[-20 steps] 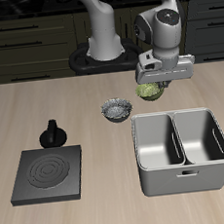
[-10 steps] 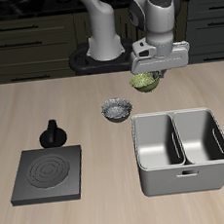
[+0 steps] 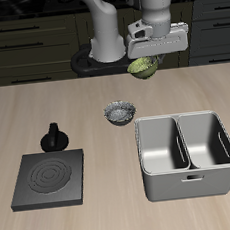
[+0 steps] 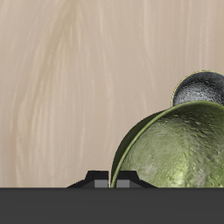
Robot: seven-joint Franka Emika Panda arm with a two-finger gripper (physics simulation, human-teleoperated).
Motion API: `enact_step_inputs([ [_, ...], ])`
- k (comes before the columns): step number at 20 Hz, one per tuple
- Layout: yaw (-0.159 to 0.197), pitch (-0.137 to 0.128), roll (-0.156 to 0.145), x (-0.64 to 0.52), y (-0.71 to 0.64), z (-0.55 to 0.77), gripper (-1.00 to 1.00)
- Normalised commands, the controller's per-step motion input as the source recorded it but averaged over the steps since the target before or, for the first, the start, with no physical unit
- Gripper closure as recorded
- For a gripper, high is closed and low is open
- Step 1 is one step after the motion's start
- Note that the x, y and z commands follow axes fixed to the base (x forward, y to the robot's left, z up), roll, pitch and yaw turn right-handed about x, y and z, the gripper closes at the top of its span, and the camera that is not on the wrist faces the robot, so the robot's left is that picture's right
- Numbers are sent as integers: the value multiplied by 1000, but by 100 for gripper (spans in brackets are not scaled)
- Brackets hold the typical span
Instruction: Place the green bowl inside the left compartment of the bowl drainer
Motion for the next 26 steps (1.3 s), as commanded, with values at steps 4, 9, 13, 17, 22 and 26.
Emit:
enact_step_inputs([
  [4,-25,-31,25,-128,-57,445,100],
  [9,0,-19,5,-84,-17,273,100],
  [13,-3,-39,12,-103,-30,349,100],
  [17,4,-25,13,1,33,329,100],
  [22,14,25,34,274,174,120,100],
  [26,-28,75,32,409,154,85,100],
])
